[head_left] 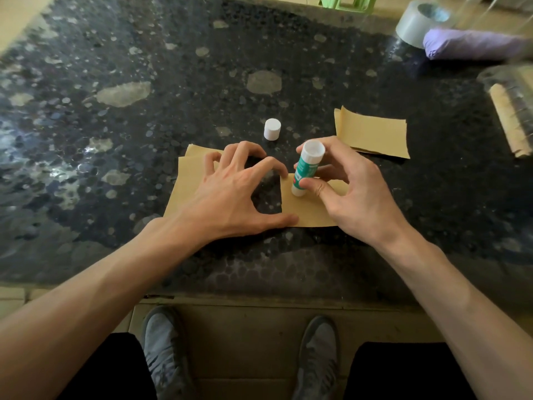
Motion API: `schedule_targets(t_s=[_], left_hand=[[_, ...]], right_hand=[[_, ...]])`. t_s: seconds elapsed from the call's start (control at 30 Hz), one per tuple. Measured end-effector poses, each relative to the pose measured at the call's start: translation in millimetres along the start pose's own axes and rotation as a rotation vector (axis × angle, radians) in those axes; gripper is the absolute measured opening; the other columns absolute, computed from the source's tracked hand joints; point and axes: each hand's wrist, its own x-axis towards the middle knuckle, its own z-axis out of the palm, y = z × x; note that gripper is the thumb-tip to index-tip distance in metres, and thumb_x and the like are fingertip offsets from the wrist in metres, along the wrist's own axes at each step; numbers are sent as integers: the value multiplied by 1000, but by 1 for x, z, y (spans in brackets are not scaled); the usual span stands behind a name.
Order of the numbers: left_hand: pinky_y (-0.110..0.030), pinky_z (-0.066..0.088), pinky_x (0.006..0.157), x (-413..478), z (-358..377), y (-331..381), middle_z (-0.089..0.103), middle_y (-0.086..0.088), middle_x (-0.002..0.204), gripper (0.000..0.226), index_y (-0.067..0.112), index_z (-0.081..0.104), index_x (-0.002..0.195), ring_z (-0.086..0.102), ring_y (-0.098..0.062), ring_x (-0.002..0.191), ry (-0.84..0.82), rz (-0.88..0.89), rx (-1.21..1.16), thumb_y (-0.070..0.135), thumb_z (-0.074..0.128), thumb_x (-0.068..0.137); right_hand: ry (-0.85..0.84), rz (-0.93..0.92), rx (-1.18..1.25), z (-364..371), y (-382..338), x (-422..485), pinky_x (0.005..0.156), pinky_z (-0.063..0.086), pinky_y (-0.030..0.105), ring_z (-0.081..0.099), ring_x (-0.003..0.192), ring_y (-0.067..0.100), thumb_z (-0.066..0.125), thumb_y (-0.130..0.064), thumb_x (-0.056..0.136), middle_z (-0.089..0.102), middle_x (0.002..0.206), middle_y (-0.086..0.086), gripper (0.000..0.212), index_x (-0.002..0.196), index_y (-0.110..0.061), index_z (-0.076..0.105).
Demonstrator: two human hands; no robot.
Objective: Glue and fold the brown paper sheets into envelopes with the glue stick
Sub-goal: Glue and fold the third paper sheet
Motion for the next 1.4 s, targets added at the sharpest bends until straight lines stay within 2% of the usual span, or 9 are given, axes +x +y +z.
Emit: schedule_targets(t_s=[0.13, 0.3, 0.5, 0.57, 0.7, 0.83, 0.9, 1.0, 1.4], left_hand=[[-43, 21, 114, -1, 0, 1, 37, 9, 138, 76, 50, 47, 132, 31, -15, 139, 14, 10, 21, 92, 59, 70], [-43, 20, 112, 0, 0, 1, 37, 10, 137, 77, 52, 47, 131, 30, -14, 138, 4, -2, 10, 93, 59, 67], [-42, 21, 112, 0, 1, 1, 38, 11, 135, 77, 52, 48, 130, 32, -14, 136, 24, 3, 7, 94, 59, 67], [-42, 20, 112, 0, 1, 1, 37, 11, 135, 76, 52, 48, 129, 32, -14, 136, 21, 4, 6, 94, 60, 67], [-40, 20, 110, 1, 2, 1, 37, 11, 134, 78, 52, 48, 130, 32, -14, 134, 21, 3, 18, 95, 56, 65], [-38, 17, 107, 1, 1, 0, 36, 11, 135, 77, 52, 47, 130, 31, -14, 134, 9, 2, 16, 95, 55, 66], [-37, 17, 107, 0, 0, 0, 36, 11, 136, 77, 53, 46, 130, 30, -13, 134, 3, 4, 11, 95, 54, 66], [-39, 18, 108, 1, 0, 0, 36, 11, 136, 79, 52, 46, 131, 30, -14, 135, -9, 7, 9, 96, 52, 66], [-39, 20, 109, -1, 0, 2, 38, 11, 134, 80, 50, 48, 132, 34, -14, 134, 31, 5, 26, 95, 53, 66]], right_hand=[[-66, -10, 0, -7, 0, -1, 105, 55, 36, 64, 119, 1, 75, -29, 95, 67, 122, -21, 37, 127, -34, 56], [45, -18, -44, 0, 1, -4, 83, 50, 5, 60, 104, -16, 80, -46, 88, 55, 106, -39, 41, 119, -35, 55], [95, -8, -14, 1, 0, -4, 78, 53, 9, 65, 101, -6, 85, -48, 82, 62, 102, -32, 43, 109, -29, 57], [48, -2, -31, -1, 1, -4, 84, 54, 11, 64, 104, -6, 83, -45, 84, 62, 103, -32, 39, 111, -31, 58], [-57, -10, -16, -5, -2, -5, 104, 55, 35, 64, 117, 4, 77, -25, 93, 68, 117, -19, 33, 121, -33, 61], [-63, -9, -17, -4, -3, -5, 103, 53, 24, 64, 115, -1, 78, -29, 93, 66, 117, -23, 35, 124, -31, 61], [-23, -11, -32, -2, -3, -7, 93, 51, 9, 64, 106, -8, 81, -39, 89, 62, 112, -28, 37, 118, -35, 58], [25, -10, -16, 0, -5, -9, 82, 50, 3, 65, 102, -9, 84, -45, 84, 63, 108, -26, 41, 112, -32, 58], [-55, -35, 35, 0, 0, -10, 97, 55, 21, 65, 113, -3, 82, -29, 90, 68, 113, -23, 34, 119, -27, 63]])
